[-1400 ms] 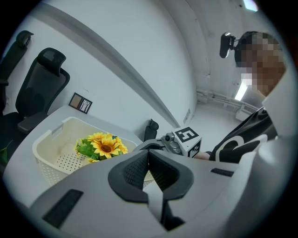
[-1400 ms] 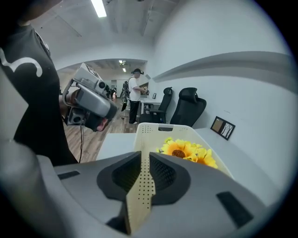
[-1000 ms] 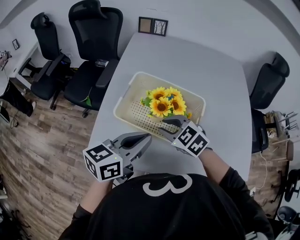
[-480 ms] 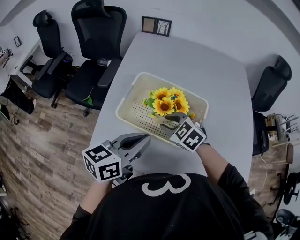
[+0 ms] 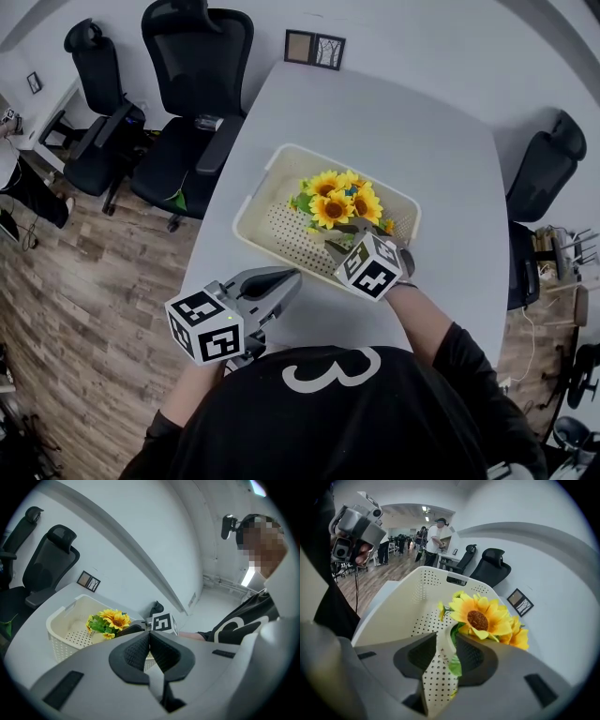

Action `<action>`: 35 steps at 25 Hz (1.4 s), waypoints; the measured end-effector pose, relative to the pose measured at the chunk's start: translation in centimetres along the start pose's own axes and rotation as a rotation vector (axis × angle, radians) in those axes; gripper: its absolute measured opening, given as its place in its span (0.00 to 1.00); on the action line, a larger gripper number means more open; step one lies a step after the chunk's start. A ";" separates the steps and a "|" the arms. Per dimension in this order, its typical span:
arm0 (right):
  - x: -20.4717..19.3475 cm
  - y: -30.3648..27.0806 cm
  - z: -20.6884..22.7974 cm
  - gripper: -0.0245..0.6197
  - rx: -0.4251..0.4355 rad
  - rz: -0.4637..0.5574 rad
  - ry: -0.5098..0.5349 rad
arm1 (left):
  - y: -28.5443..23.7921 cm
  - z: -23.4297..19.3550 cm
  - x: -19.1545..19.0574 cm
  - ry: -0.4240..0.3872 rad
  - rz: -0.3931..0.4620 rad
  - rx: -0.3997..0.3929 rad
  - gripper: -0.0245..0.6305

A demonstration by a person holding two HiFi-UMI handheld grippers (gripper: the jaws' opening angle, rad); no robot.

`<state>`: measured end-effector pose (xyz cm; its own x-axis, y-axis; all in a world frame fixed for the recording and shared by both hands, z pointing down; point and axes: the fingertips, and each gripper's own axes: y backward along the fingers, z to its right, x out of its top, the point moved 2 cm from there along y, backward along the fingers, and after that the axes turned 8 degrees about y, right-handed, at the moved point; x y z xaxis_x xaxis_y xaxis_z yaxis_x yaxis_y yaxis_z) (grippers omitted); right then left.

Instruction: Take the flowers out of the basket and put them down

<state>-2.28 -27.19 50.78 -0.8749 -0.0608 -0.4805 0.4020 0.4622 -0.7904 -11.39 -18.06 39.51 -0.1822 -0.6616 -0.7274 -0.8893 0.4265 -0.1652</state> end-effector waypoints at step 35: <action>-2.4 -4.3 0.6 0.16 0.053 -0.184 0.346 | 1.5 -1.0 -0.6 0.045 0.031 0.029 0.06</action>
<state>-1.75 -29.53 55.13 -0.9693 0.1676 -0.1799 0.2356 0.4244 -0.8743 -12.99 -17.67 40.33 -0.2292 -0.6746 -0.7017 -0.8705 0.4646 -0.1623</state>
